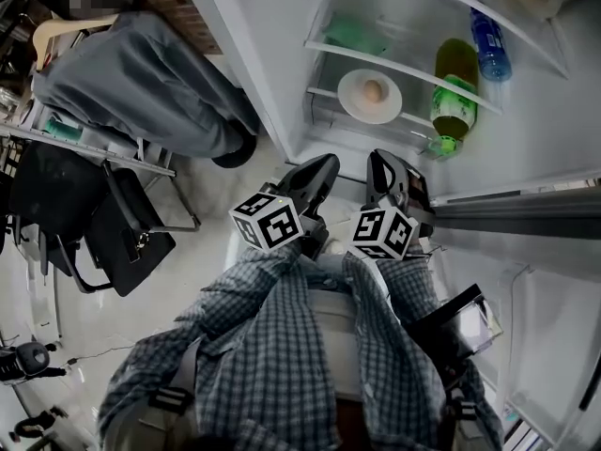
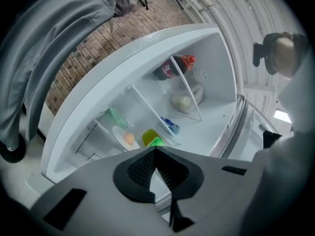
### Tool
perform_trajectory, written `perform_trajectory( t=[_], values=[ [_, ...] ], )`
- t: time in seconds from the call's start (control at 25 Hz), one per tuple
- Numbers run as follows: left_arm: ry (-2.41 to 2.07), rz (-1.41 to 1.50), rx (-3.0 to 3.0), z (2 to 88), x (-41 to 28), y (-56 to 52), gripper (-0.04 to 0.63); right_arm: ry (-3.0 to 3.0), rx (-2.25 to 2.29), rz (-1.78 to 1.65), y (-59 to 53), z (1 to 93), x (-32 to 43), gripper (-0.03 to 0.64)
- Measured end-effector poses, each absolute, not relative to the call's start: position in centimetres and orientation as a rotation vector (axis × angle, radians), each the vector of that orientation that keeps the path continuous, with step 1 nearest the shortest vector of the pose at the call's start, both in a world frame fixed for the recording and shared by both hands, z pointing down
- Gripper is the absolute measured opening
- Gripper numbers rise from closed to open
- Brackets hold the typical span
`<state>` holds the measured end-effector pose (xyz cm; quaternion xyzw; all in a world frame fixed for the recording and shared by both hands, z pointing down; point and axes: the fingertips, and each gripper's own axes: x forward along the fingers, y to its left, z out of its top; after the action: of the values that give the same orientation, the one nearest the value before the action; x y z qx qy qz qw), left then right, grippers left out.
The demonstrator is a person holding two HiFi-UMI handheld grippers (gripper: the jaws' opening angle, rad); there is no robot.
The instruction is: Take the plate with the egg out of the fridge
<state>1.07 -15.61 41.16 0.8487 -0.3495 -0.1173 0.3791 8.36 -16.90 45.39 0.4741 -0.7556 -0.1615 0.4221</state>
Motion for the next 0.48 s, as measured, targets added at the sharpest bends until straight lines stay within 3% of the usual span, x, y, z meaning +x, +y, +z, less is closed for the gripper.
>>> perform_trajectory(
  t=[0.24, 0.48],
  values=[
    [-0.826, -0.253, 2.16, 41.7, 1.9, -16.1, 0.006, -1.828, 1.147, -0.448, -19.9, 46.9, 8.6, 0.064],
    [-0.785, -0.24, 2.134, 42.3, 2.4, -16.4, 0.006, -1.711, 1.041, -0.572, -22.0, 48.8, 8.9, 0.072]
  ],
)
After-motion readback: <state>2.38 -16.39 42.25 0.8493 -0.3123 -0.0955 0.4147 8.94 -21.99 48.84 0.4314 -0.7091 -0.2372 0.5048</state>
